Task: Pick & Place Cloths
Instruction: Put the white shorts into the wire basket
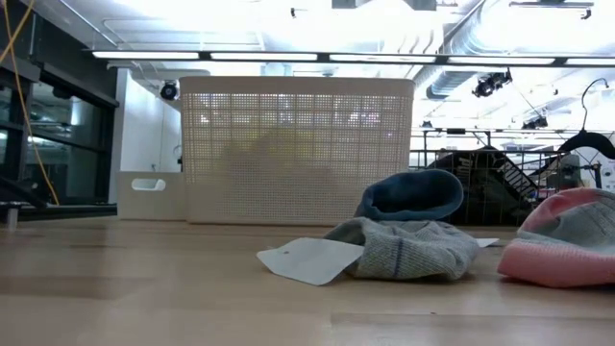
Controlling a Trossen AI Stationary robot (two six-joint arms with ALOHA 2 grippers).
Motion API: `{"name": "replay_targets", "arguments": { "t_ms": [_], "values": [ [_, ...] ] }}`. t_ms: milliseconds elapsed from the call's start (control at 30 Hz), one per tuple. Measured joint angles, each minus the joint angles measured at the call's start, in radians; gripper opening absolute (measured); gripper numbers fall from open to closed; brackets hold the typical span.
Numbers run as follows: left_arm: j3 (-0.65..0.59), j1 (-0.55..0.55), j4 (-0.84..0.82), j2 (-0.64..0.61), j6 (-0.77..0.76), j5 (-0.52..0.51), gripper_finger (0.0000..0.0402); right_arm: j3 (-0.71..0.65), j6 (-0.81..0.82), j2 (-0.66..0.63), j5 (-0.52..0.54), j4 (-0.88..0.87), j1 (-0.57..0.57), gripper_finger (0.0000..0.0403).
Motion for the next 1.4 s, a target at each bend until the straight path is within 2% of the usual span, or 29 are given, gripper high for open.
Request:
{"name": "replay_targets", "arguments": {
  "t_ms": [300, 400, 767, 933, 1167, 1300, 1400],
  "values": [
    [0.0, 0.0, 0.0, 0.0, -0.001, 0.0, 0.0257, 0.0, 0.0, -0.012, -0.01, -0.043, 0.0, 0.0004],
    [0.0, 0.0, 0.0, 0.0, -0.003, 0.0, 0.0257, 0.0, 0.038, -0.012, 0.05, -0.076, 0.0, 0.0004],
    [0.0, 0.0, 0.0, 0.0, -0.003, 0.0, 0.0257, 0.0, 0.316, -0.012, 0.497, -0.294, 0.0, 0.0004],
    [0.0, 0.0, 0.0, 0.0, -0.002, 0.0, 0.0257, 0.0, 0.401, -0.013, 0.715, -0.339, 0.0, 0.0004],
    [0.0, 0.0, 0.0, 0.0, -0.003, 0.0, 0.0257, 0.0, 0.408, -0.029, 1.065, -0.34, 0.0, 0.0004],
    [0.0, 0.0, 0.0, 0.0, -0.004, 0.0, 0.0257, 0.0, 0.354, -0.038, 1.263, -0.342, 0.0, 0.0004],
    [0.0, 0.0, 0.0, 0.001, -0.004, 0.0, 0.0257, 0.0, 0.291, -0.046, 1.298, -0.347, -0.016, 0.0004]
  ]
}}
